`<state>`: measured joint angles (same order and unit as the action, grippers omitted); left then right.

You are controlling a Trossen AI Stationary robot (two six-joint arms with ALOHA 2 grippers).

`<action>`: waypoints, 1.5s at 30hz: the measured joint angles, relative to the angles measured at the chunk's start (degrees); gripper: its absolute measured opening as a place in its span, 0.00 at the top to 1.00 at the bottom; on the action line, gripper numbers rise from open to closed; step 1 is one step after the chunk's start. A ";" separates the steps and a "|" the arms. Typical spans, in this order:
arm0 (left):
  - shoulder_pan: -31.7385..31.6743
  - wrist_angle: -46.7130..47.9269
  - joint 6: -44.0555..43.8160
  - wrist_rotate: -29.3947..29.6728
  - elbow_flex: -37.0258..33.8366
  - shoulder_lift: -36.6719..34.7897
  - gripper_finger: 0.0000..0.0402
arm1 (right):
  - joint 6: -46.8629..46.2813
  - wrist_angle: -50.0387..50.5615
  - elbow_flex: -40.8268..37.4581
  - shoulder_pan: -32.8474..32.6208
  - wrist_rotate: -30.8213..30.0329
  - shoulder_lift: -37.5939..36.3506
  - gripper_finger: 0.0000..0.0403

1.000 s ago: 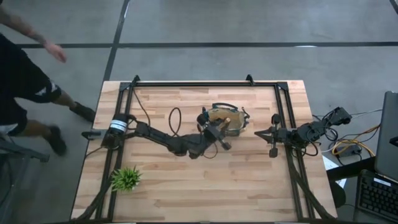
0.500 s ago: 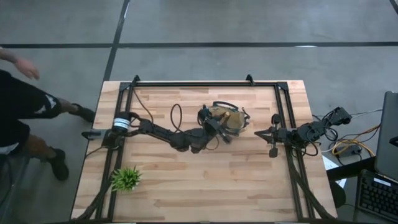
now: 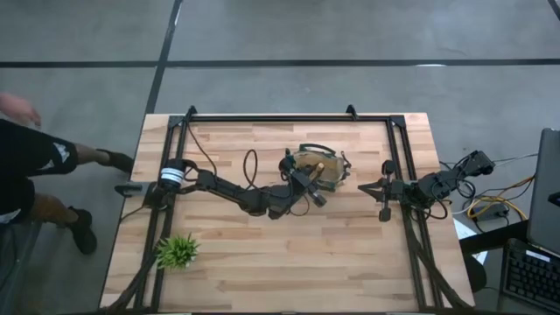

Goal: Pick & Place Garden tools in Gardening bag
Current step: Put the left trowel into the gardening bag, then return to Home Position

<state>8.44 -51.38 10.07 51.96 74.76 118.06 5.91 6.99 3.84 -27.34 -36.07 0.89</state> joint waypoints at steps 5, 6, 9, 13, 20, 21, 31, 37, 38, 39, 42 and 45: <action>-0.21 0.12 -1.60 1.79 0.00 0.00 0.73 | -1.22 0.00 0.00 0.01 0.02 0.00 0.98; -0.25 0.55 -1.56 2.90 0.00 0.00 0.72 | -1.22 0.00 0.00 -0.01 0.02 0.00 0.98; -0.32 1.47 -3.31 6.48 0.00 -0.02 0.71 | -1.34 -0.03 0.00 0.00 0.01 0.00 0.98; -0.10 1.34 -4.18 7.48 0.00 -0.04 0.71 | -1.29 -0.03 0.00 -0.01 0.00 0.00 0.98; 0.93 1.17 1.15 7.54 0.42 -1.36 0.71 | -1.41 0.00 0.00 0.00 0.00 0.00 0.98; 1.11 1.21 1.94 7.66 0.42 -1.76 0.71 | -1.45 -0.03 0.00 0.00 0.00 0.00 0.98; 3.04 20.47 -11.58 5.52 0.07 -9.54 0.71 | -1.44 0.04 -0.01 0.00 0.00 -0.02 0.98; 0.01 41.62 -17.65 -40.45 -0.30 -17.54 0.71 | -1.44 0.06 -0.02 0.00 0.00 0.04 0.98; -0.36 43.27 -15.19 -44.67 -0.75 -18.39 0.71 | -1.45 0.01 -0.02 0.01 0.00 0.09 0.98; -0.51 44.29 -14.26 -46.34 -1.46 -19.55 0.71 | -1.49 0.02 -0.02 0.00 0.02 -0.01 0.98; -0.50 45.13 -13.14 -44.58 -6.32 -24.05 0.71 | -2.75 -0.05 -0.04 0.01 0.03 -0.03 0.98; -0.51 40.72 -12.60 -40.67 -14.81 -29.98 0.72 | -2.66 0.00 -0.04 0.03 -0.02 0.02 0.98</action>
<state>7.92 -10.67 -2.54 11.29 59.96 88.08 3.25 6.99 3.79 -27.31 -36.09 0.90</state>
